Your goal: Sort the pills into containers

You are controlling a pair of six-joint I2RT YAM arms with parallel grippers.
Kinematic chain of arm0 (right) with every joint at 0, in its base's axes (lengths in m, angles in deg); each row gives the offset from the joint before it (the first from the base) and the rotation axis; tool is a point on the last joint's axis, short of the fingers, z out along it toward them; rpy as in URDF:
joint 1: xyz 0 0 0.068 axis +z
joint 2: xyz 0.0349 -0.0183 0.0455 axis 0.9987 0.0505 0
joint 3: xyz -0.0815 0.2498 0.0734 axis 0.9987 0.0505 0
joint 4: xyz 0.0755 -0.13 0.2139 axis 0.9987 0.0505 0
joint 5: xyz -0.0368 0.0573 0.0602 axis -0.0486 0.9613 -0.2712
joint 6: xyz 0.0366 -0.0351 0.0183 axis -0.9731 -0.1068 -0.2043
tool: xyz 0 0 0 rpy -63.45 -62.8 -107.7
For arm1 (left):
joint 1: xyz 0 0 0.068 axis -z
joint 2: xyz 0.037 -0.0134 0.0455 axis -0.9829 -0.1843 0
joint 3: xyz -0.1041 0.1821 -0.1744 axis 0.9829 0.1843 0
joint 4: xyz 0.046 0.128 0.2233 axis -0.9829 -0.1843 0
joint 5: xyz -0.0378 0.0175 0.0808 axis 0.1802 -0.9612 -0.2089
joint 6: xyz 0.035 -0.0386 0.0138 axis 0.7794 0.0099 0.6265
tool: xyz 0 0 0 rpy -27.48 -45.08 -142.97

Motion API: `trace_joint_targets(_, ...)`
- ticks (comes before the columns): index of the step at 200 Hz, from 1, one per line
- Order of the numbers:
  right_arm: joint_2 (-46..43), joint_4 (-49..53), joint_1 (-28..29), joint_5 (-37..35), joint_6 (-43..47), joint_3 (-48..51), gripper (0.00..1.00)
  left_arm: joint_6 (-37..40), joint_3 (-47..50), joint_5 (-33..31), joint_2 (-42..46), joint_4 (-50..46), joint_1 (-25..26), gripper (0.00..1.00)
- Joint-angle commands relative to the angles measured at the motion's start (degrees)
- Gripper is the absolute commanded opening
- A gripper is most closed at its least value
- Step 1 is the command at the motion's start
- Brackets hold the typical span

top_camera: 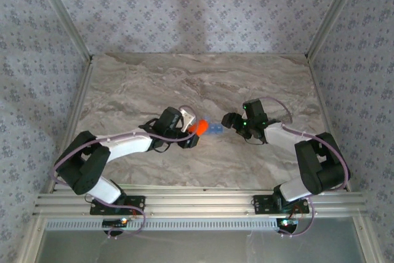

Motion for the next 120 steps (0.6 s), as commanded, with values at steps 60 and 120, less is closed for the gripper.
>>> trace_joint_targets(60, 0.97, 2.31, 0.45, -1.98, 0.0, -1.35, 0.76, 2.65, -4.86, 1.55, -2.77, -6.27, -0.31, 0.0)
trace_joint_targets(120, 2.07, 2.29, 0.47, -1.89, -0.04, -1.86, 0.75, 3.13, -6.99, 1.19, -3.65, -9.19, -0.28, 0.0)
